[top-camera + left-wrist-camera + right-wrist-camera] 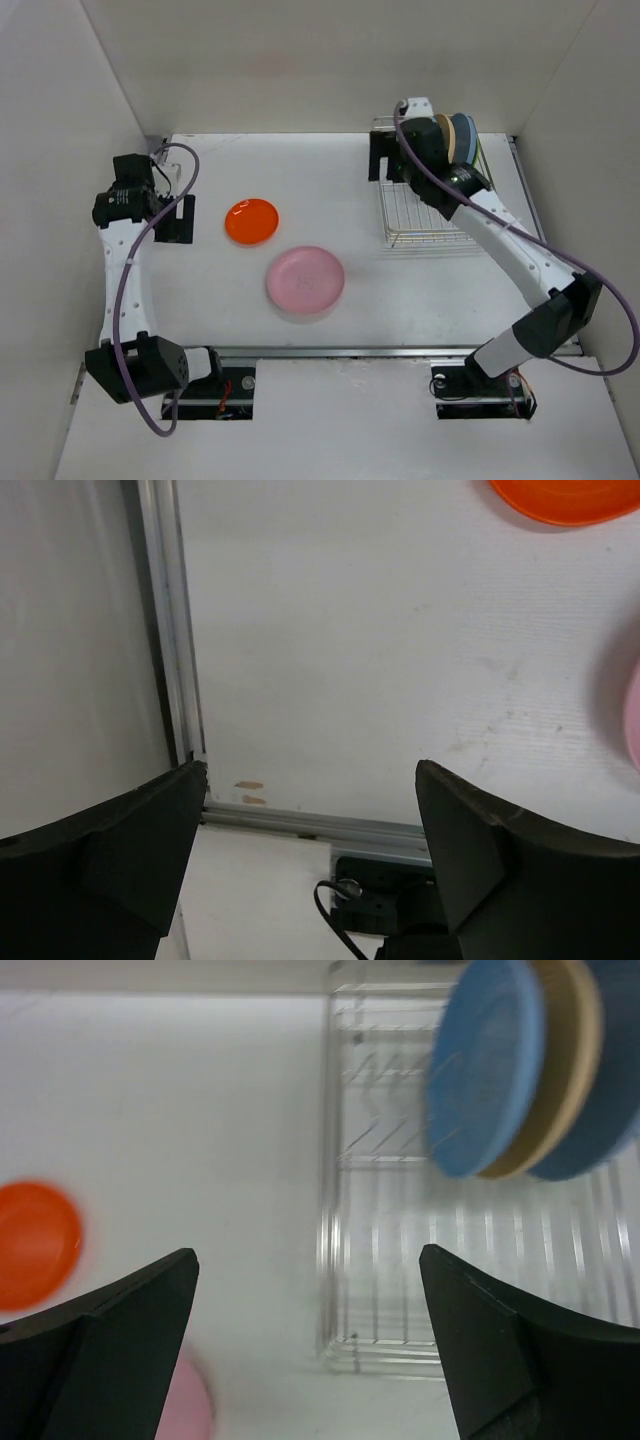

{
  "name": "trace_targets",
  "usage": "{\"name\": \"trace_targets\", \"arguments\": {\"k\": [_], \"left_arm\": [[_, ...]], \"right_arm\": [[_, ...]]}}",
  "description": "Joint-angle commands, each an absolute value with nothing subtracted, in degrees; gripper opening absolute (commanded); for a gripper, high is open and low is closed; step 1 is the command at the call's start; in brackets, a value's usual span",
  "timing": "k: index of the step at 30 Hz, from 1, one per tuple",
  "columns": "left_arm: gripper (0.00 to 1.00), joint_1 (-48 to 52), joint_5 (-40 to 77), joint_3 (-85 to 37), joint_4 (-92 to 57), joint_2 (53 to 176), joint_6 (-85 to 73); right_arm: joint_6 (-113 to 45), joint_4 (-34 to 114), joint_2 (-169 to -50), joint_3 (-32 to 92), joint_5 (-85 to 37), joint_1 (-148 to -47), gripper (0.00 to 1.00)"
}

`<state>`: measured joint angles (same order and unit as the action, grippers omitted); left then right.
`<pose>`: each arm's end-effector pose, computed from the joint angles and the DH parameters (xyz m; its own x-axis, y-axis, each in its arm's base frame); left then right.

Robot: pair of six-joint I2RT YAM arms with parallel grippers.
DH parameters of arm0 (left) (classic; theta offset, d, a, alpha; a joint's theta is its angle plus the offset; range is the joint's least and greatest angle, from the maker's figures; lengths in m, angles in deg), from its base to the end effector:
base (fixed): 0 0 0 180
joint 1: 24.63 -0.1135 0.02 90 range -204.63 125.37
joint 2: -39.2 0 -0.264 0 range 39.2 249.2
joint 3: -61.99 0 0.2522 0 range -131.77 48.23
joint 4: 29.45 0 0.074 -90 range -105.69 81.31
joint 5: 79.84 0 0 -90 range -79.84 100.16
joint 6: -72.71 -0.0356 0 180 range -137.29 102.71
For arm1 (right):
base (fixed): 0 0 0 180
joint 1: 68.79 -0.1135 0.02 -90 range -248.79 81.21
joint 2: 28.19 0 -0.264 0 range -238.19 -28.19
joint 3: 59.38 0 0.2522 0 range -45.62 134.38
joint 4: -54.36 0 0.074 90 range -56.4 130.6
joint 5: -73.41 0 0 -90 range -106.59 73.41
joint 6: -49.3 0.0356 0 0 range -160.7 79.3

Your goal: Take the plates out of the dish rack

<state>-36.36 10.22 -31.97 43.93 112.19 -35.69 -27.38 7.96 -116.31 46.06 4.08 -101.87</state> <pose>0.2400 0.0498 0.3694 -0.8002 0.1562 -0.5791 0.0526 0.9800 0.1918 0.2967 0.1783 0.4003 -0.4544 -0.0387 -0.8900 -0.1516 0.9878 0.0344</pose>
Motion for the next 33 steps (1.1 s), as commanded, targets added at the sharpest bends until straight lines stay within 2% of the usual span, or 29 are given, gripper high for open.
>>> {"name": "trace_targets", "arguments": {"k": [1,5,6,9,15,19,23,25,26,30,33], "left_arm": [[0.83,-36.41,6.12,-30.78,40.21,113.9,-35.94],[0.83,-36.41,7.96,-31.92,40.21,116.8,-33.55],[0.83,-36.41,8.66,-31.92,40.21,116.81,-32.94],[0.83,-36.41,9.28,-31.92,40.21,118.13,-32.42],[0.83,-36.41,9.28,-31.92,40.21,120.59,-32.41],[0.83,-36.41,9.28,-32.63,40.21,122.52,-31.88],[0.83,-36.41,9.81,-33.16,40.74,123.05,-31.36],[0.83,-36.41,10.34,-33.16,40.74,123.05,-31.36],[0.83,-36.41,10.34,-33.16,40.74,123.05,-31.36],[0.83,-36.41,10.95,-33.16,41.35,123.05,-31.36],[0.83,-36.41,11.57,-33.16,41.35,123.05,-31.36]], "right_arm": [[-24.62,8.7,-119.4,50.17,22.16,-97.63,0.98],[-24.62,8.7,-126.53,56.59,22.7,-92.26,0.82],[-24.62,8.7,-128.2,57.82,22.7,-90.77,0.73],[-24.62,9.3,-134.88,62.92,24.89,-89.62,0.62],[-24.09,11.16,-145.16,69.78,30.7,-86.8,0.58],[-24.09,12.29,-149.83,70.93,30.17,-85.66,0.49],[-24.09,13.44,-150.98,70.93,33.85,-85.66,0.27],[-24.09,14.31,-149.67,69.1,35.17,-85.66,0.21],[-24.09,15.36,-148.88,68.3,35.18,-85.66,0.14],[-24.78,16.6,-144.57,66.45,38.25,-85.66,0.01],[-28.55,18.44,-140.7,65.92,42.2,-86.54,0.0]]}}
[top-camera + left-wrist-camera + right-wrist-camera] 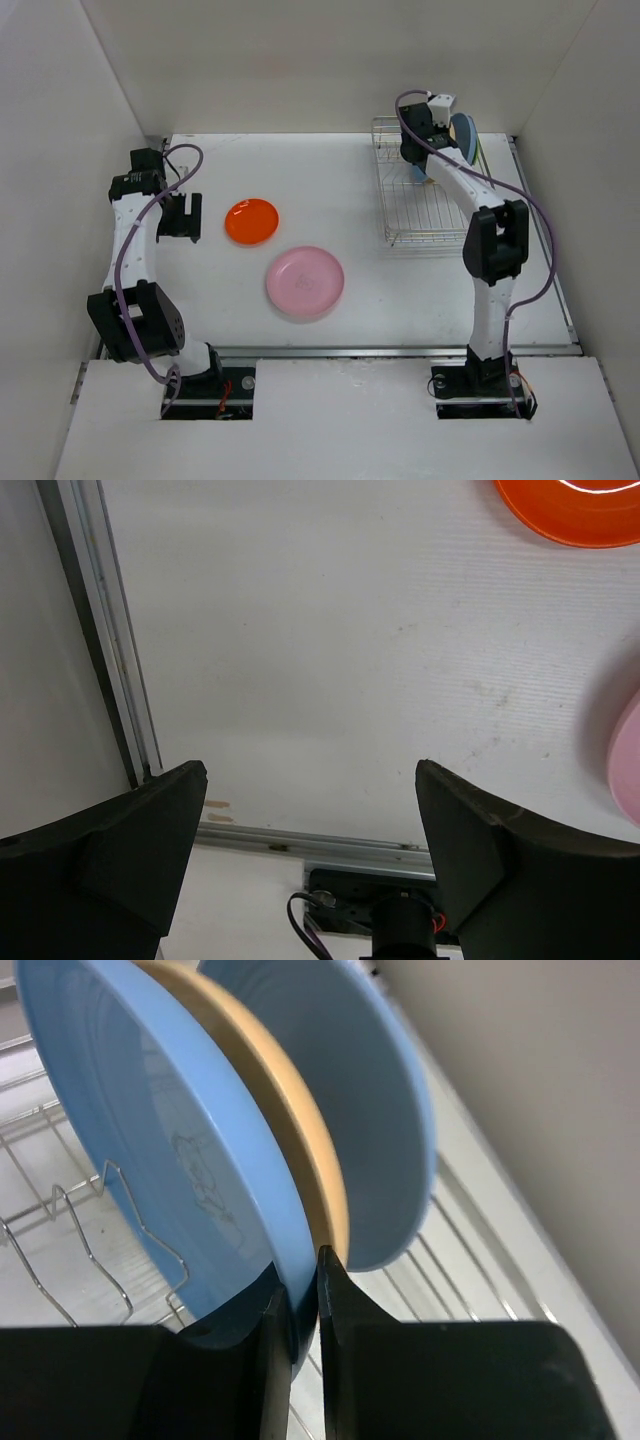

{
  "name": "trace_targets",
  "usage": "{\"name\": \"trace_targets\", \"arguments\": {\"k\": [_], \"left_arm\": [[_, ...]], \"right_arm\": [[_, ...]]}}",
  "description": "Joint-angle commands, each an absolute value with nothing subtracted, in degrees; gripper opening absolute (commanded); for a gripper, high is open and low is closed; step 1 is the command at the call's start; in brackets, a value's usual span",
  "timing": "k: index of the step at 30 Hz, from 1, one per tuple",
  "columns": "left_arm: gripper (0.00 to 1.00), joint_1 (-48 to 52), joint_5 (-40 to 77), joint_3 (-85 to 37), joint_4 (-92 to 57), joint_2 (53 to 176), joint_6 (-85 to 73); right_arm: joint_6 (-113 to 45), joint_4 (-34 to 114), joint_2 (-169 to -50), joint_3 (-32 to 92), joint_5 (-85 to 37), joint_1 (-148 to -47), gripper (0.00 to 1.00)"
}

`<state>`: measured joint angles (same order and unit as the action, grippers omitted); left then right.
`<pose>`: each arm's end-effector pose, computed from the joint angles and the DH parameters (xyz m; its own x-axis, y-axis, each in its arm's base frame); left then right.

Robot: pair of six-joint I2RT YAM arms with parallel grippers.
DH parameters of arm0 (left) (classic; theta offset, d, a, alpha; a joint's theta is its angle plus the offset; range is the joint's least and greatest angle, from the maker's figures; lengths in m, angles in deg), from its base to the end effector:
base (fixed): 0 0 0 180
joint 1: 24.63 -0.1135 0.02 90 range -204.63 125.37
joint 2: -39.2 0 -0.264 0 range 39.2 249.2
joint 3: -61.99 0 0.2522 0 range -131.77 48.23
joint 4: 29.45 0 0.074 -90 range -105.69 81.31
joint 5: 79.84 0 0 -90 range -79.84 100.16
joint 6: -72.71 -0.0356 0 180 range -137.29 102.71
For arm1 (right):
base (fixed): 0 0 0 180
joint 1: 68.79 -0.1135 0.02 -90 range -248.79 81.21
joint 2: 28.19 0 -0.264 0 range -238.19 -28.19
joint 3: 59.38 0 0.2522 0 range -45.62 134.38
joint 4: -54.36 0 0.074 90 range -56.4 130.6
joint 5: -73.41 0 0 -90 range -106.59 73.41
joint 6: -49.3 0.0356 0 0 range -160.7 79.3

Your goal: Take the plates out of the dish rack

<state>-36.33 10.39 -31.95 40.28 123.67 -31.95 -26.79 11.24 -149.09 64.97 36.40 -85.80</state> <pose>0.2915 0.0602 0.3226 -0.8734 0.0776 -0.4808 0.0209 0.9923 0.1222 0.4681 0.1135 0.2943 -0.4936 0.0003 -0.8697 0.5463 0.7782 -0.3098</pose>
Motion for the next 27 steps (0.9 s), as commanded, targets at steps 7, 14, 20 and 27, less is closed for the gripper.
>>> {"name": "trace_targets", "arguments": {"k": [7,14,20,27], "left_arm": [[0.84,-36.41,12.62,-33.16,42.41,120.68,-31.36],[0.84,-36.41,13.24,-31.84,42.41,116.72,-31.88],[0.84,-36.41,15.08,-31.84,43.63,116.19,-31.88],[0.84,-36.41,15.08,-31.84,43.64,115.67,-31.88]], "right_arm": [[-38.84,22.66,-132.88,67.94,52.31,-91.19,0.0],[-40.08,19.71,-119.0,57.76,34.88,-100.5,0.0],[-39.56,13.97,-116.61,43.1,-16.62,-107.72,0.0],[-37.89,17.4,-123.28,34.11,-38.99,-109.13,0.0]]}}
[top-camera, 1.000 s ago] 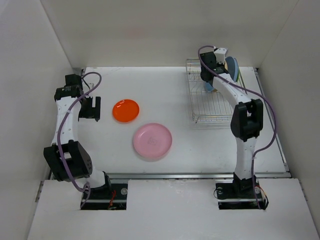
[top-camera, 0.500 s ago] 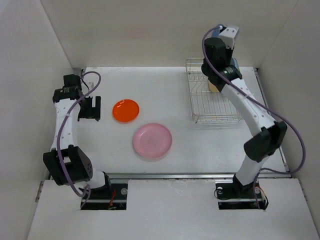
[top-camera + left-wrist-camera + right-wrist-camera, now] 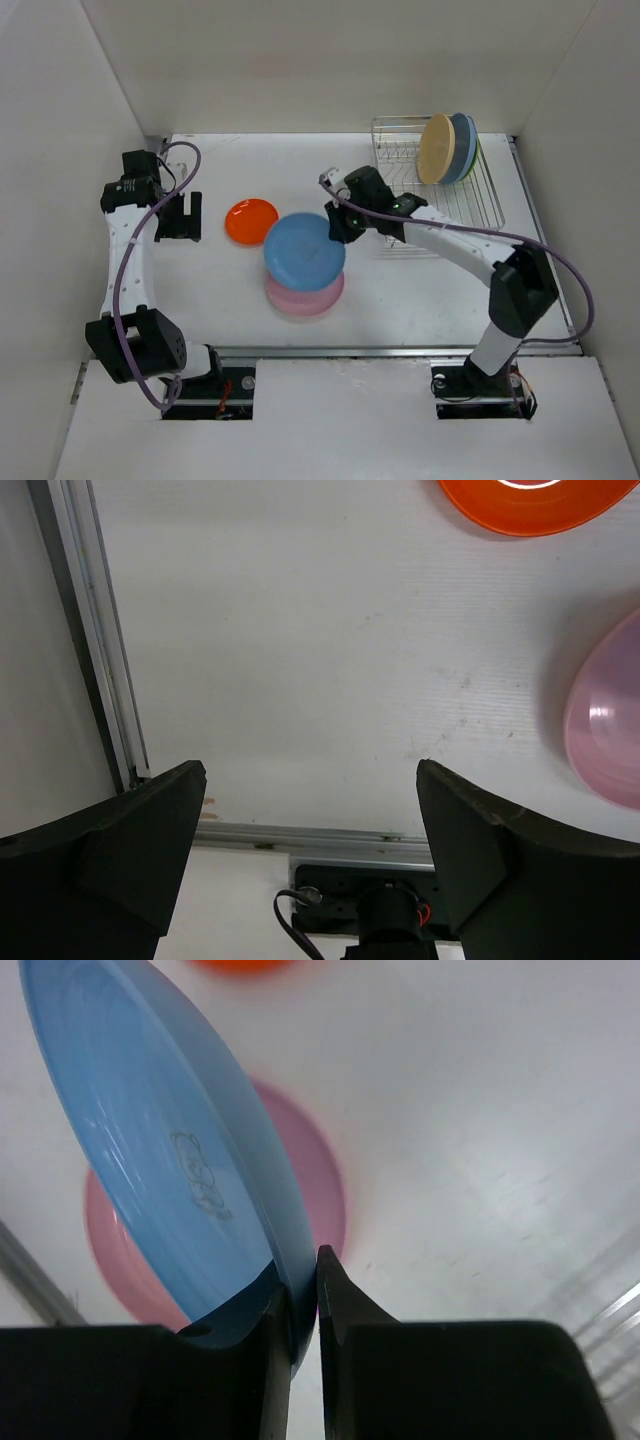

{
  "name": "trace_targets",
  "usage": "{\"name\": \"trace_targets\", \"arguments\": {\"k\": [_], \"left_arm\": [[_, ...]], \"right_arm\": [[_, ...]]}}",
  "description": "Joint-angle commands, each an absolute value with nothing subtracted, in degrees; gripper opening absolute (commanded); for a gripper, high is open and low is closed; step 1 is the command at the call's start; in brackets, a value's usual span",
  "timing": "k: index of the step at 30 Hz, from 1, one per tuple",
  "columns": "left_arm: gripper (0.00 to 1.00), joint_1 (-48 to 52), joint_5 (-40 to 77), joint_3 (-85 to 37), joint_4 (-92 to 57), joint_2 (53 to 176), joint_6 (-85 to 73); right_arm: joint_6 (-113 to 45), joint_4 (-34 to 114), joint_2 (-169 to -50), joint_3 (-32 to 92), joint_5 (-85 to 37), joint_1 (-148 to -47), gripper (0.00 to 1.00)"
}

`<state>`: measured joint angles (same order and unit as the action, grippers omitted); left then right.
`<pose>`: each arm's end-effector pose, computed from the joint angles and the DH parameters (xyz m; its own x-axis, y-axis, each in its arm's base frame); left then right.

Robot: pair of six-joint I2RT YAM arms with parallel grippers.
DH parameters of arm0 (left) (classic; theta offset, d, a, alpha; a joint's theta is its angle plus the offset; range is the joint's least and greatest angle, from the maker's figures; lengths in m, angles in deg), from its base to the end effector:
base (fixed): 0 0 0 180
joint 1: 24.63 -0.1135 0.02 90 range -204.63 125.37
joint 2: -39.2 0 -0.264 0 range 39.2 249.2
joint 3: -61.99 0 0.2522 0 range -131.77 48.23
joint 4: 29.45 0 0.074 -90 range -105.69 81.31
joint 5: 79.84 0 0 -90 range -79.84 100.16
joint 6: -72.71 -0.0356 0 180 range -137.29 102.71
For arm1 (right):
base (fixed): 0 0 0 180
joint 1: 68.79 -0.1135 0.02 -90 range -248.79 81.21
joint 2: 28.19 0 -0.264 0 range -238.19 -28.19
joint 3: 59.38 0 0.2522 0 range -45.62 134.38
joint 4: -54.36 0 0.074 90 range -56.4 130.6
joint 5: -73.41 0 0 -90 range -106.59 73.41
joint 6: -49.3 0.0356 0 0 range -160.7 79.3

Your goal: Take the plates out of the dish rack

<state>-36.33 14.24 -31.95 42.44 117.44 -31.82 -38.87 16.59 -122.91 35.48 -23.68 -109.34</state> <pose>0.2648 0.0523 0.3492 -0.8286 0.0840 -0.5535 0.0459 0.9955 0.0824 0.2863 0.2507 0.3105 -0.4867 -0.3747 -0.7892 -0.7042 0.7028 0.1006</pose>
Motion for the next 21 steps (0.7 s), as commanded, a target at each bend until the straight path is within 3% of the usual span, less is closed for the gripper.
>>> {"name": "trace_targets", "arguments": {"k": [1,13,15,18,19,21], "left_arm": [[0.84,-36.41,15.08,-31.84,43.64,115.67,-31.88],[0.84,-36.41,13.85,-31.84,44.17,115.67,-32.41],[0.84,-36.41,13.24,-31.84,44.17,115.67,-32.41],[0.84,-36.41,13.24,-31.84,44.17,115.67,-32.41],[0.84,-36.41,13.24,-31.31,44.17,115.67,-32.41],[0.84,-36.41,13.24,-31.31,44.17,115.67,-32.41]], "right_arm": [[-37.89,18.44,-124.07,34.1,-39.61,-109.13,0.0],[-37.8,16.53,-138.75,36.12,-44.99,-109.13,0.0],[-37.8,14.51,-139.29,37.7,-43.05,-109.13,0.13],[-38.33,12.83,-138.24,37.7,-40.24,-109.13,0.25],[-38.33,12.83,-137.62,37.7,-40.23,-109.13,0.39],[-38.33,11.34,-135.43,38.23,-38.04,-109.13,0.54]]}}
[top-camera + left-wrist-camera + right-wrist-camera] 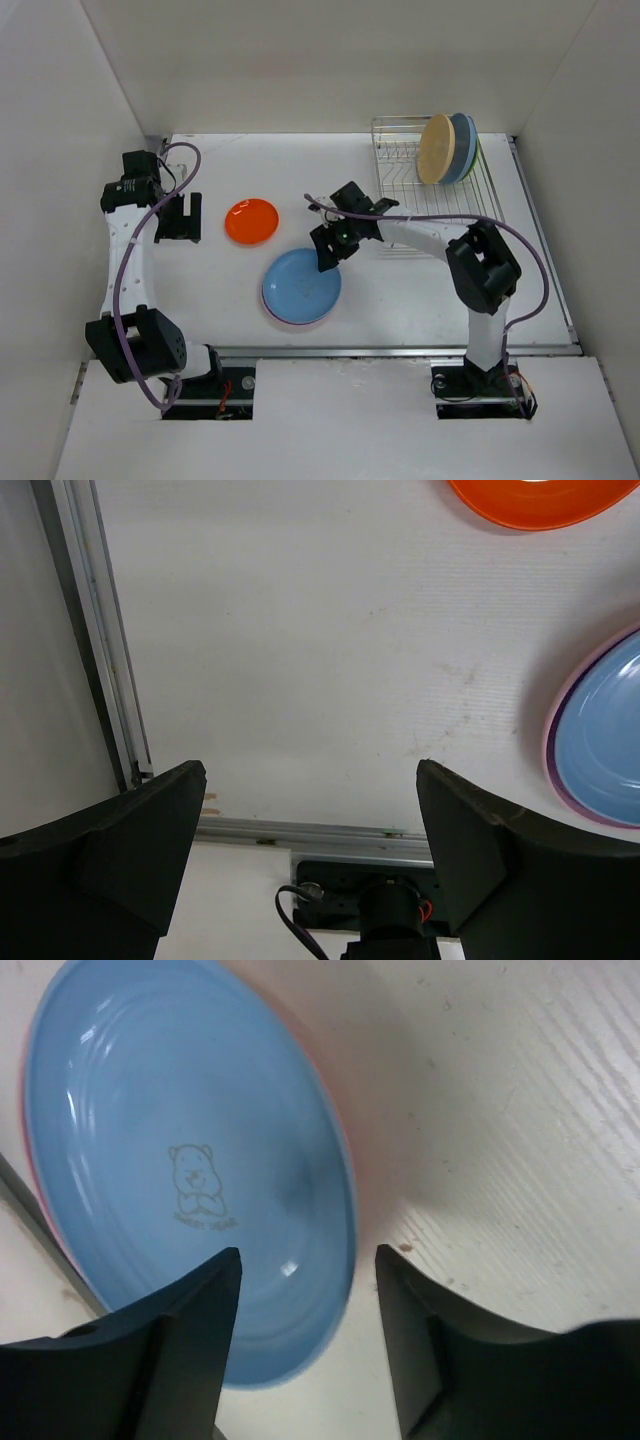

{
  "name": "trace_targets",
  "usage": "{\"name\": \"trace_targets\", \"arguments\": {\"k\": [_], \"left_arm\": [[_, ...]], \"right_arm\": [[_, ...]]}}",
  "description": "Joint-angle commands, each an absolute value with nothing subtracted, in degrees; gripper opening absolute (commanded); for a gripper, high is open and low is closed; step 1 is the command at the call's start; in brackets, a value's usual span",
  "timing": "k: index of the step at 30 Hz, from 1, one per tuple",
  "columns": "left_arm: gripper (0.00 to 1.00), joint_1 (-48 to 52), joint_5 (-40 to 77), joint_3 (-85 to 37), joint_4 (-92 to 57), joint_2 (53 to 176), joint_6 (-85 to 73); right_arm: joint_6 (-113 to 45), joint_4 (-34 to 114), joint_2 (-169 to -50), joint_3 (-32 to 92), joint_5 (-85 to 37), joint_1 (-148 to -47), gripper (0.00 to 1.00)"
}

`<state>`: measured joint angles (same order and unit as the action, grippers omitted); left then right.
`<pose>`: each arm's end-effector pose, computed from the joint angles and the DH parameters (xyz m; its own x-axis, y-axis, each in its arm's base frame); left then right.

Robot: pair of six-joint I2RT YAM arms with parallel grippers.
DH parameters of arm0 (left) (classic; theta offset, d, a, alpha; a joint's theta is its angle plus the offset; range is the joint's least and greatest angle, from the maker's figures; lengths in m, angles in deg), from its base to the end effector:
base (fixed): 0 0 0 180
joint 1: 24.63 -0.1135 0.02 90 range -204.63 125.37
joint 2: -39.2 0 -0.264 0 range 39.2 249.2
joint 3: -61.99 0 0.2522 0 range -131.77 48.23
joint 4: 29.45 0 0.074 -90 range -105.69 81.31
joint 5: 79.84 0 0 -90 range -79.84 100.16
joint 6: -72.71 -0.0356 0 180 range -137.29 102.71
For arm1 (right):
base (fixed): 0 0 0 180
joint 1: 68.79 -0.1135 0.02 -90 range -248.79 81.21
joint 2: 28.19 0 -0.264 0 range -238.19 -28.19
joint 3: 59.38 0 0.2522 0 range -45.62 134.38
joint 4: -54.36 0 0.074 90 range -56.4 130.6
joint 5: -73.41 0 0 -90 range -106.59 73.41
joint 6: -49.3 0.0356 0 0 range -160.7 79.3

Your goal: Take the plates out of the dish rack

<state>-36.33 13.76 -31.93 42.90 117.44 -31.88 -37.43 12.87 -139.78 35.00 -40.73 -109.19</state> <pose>0.2641 0.0524 0.3486 -0.8342 0.0840 -0.5450 0.0429 0.9952 0.0876 0.3054 0.2790 0.1934 -0.6926 -0.5211 -0.4987 -0.7149 0.5879 0.3785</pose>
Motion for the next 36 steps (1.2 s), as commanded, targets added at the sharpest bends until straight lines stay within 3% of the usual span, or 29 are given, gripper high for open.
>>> {"name": "trace_targets", "arguments": {"k": [1,5,12,15,20,23,27,36], "left_arm": [[0.84,-36.41,13.24,-31.31,44.17,115.67,-32.41],[0.84,-36.41,13.85,-31.31,44.17,115.67,-32.41],[0.84,-36.41,13.85,-31.84,44.69,115.67,-32.41],[0.84,-36.41,13.85,-31.84,44.69,115.67,-32.41],[0.84,-36.41,14.47,-31.84,44.17,115.67,-31.88],[0.84,-36.41,15.0,-31.84,44.17,116.98,-31.36],[0.84,-36.41,15.0,-31.84,43.64,118.38,-31.36],[0.84,-36.41,13.68,-34.74,42.06,123.74,-30.83]], "right_arm": [[-38.33,9.94,-134.64,38.23,-37.25,-109.13,0.65],[-38.85,6.07,-132.09,38.23,-32.59,-110.18,0.74],[-34.93,4.03,-129.19,39.02,-22.05,-112.2,0.74],[-28.08,5.61,-123.22,42.09,-11.78,-109.67,0.83],[-23.38,6.23,-120.13,51.4,11.04,-96.68,0.83],[-23.38,6.23,-124.86,59.48,17.93,-90.35,0.83],[-23.38,6.93,-132.24,68.18,20.13,-84.97,0.81],[-24.18,15.55,-143.41,69.26,17.78,-80.39,0.67]]}}
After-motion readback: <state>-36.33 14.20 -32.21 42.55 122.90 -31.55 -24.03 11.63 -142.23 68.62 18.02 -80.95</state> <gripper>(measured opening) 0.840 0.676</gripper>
